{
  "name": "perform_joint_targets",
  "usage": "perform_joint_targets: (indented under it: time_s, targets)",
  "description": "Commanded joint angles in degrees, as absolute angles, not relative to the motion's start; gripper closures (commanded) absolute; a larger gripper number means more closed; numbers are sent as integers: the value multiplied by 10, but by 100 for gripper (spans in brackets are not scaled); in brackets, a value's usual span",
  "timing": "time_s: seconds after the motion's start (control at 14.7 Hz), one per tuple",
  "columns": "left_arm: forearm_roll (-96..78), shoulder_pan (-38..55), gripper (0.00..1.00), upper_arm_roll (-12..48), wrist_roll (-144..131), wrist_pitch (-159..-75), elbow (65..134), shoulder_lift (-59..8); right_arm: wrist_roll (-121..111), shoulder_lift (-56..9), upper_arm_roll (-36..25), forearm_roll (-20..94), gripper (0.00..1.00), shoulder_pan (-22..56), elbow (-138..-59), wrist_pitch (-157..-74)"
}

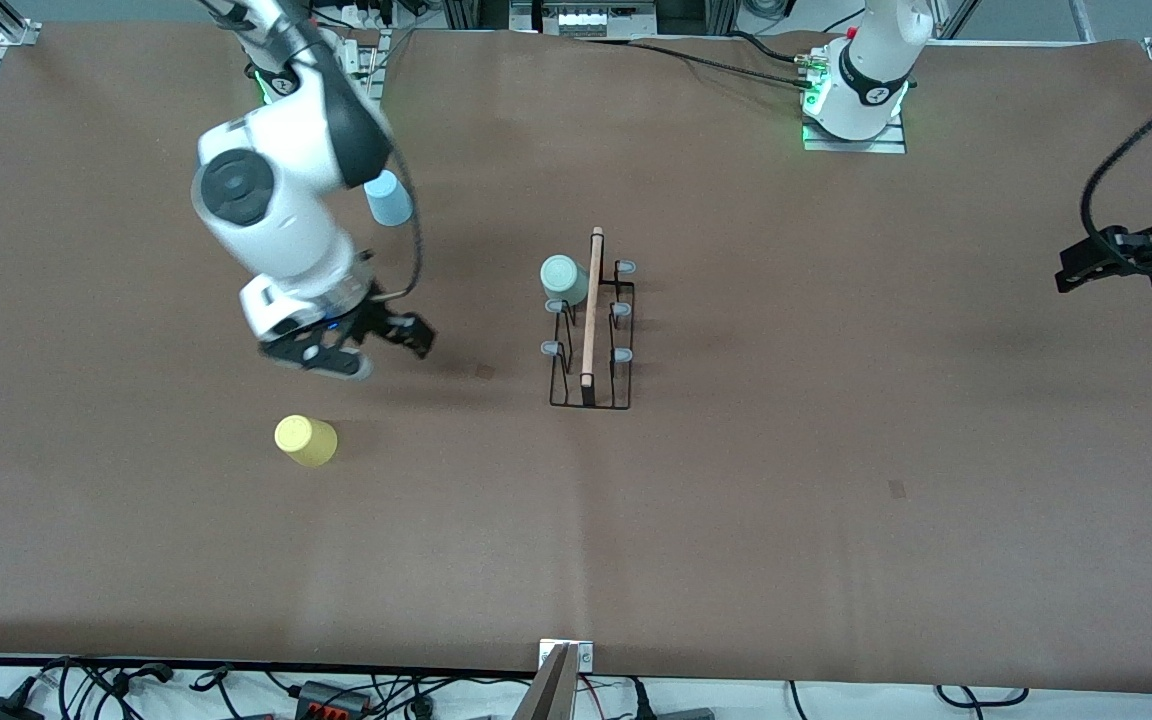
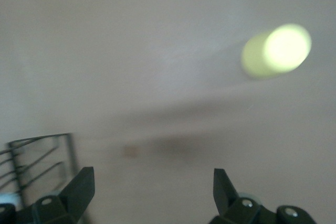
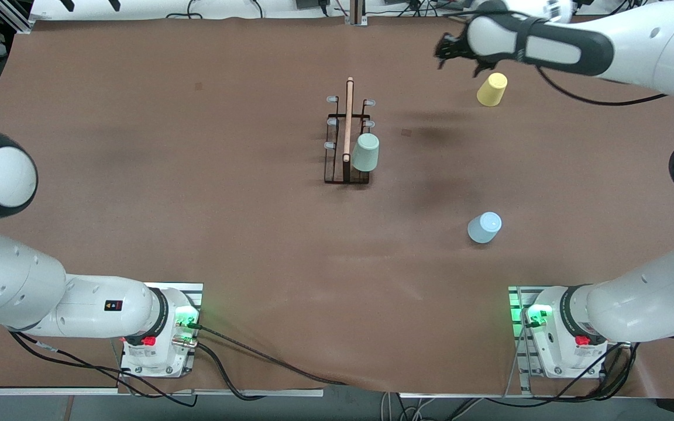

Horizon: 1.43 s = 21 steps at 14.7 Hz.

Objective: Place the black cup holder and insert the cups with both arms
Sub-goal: 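Lower the teal cup onto a rack peg and open the right gripper, then move the right gripper to the yellow cup and grasp it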

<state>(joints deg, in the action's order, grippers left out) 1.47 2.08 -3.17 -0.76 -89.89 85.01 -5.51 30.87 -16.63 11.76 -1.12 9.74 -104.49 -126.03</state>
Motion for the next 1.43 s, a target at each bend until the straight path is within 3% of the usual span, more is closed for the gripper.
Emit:
perform_joint_targets:
  time_s: [0.0,0.2,0.48,1.36]
  targets:
    - [7,32,0,-42,6,-966,986,38,164,-200,78,-19,0,77,-1042,-1269]
    - [6,30,0,-26,5,-957,976,32,61,-242,32,-51,0,70,-1042,-1342]
    - [6,31,0,-23,5,-955,975,30,17,-306,29,-51,0,67,-1025,-1401]
    - [6,31,0,-23,4,-951,975,30,-11,-331,28,-47,0,59,-1024,-1404]
